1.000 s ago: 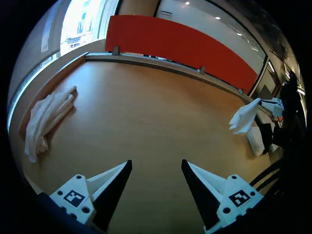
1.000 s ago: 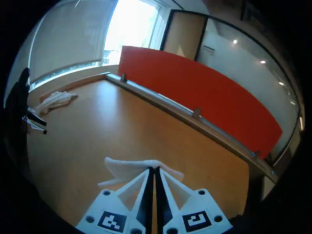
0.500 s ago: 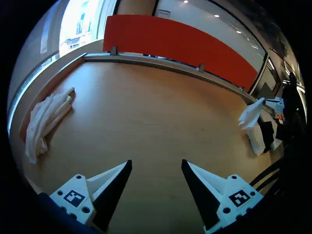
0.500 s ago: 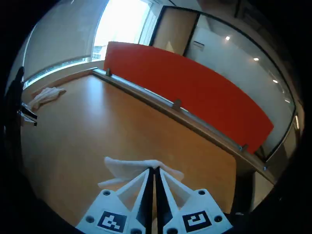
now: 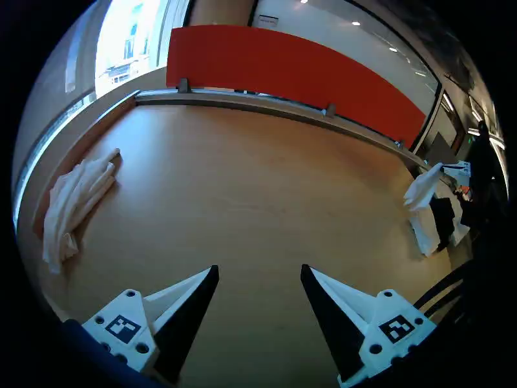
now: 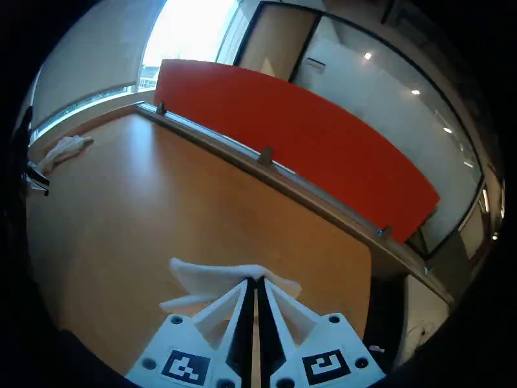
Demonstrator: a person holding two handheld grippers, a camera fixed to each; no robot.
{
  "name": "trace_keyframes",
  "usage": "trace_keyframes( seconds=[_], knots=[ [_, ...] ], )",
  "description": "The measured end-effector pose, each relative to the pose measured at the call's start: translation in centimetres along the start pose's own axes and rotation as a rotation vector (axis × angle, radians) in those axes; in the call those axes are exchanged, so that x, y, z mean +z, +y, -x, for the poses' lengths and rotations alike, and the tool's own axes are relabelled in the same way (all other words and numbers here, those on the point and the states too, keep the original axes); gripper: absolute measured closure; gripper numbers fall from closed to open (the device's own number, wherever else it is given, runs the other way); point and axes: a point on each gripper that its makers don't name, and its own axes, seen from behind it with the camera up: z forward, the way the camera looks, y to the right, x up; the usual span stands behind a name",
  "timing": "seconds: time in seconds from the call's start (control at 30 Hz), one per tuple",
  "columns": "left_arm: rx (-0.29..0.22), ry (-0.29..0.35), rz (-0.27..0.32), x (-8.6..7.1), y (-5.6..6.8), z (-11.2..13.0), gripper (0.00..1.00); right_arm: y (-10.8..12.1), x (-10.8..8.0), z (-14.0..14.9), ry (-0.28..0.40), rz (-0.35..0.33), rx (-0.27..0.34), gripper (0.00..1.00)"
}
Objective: Fold towel
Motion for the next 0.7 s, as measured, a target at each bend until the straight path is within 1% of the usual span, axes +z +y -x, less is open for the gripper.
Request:
trace_keyframes(
  seconds=[0.17,0.37,0.5,0.7],
  knots=[
    [0.010,0.000,0.006,0.2,0.5,-0.3,0.06,1.8,-0.7,0.5,-0.007,0.022,0.001,0.97],
    [0.021,-0.001,0.018,0.5,1.4,-0.6,0.06,3.2,-1.6,1.3,-0.018,0.044,0.008,0.97],
    [0.027,-0.004,0.023,0.6,1.9,-0.6,0.06,3.6,-2.2,2.4,-0.029,0.053,0.020,0.97],
    [0.034,-0.006,0.026,0.6,2.1,-0.6,0.06,3.9,-3.3,4.8,-0.056,0.069,0.041,0.97]
  ],
)
